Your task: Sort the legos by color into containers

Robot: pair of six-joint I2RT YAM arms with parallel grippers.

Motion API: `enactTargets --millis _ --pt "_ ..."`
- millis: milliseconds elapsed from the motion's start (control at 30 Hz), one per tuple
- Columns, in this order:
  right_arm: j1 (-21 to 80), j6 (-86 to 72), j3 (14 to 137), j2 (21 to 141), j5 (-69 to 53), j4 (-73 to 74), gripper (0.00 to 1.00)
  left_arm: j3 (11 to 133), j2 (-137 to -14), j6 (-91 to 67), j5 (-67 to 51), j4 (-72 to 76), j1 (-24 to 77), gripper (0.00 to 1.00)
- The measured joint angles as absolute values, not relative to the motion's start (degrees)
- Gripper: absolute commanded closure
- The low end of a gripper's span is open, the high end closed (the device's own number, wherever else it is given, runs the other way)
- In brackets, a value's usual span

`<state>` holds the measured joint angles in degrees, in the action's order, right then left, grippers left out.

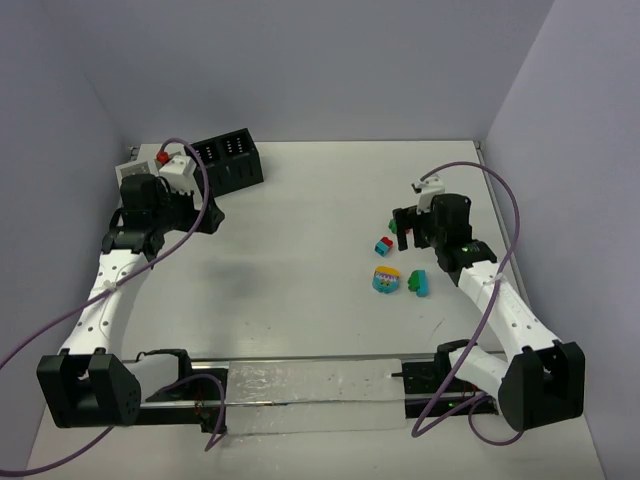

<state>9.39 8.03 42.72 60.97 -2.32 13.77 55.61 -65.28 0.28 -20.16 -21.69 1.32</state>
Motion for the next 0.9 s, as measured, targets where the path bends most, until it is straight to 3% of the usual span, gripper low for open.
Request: enactTargets --millis 400,900 --pt "8.4 18.2 46.5 63.8 -8.4 21.0 0.0 55.6 -65.3 3.9 -24.8 -23.1 1.3 0.01" --pt "-11.1 54.5 81.0 95.1 -22.3 48.9 0.0 56.6 -69.4 5.8 -26.3 -24.8 3.4 0.01"
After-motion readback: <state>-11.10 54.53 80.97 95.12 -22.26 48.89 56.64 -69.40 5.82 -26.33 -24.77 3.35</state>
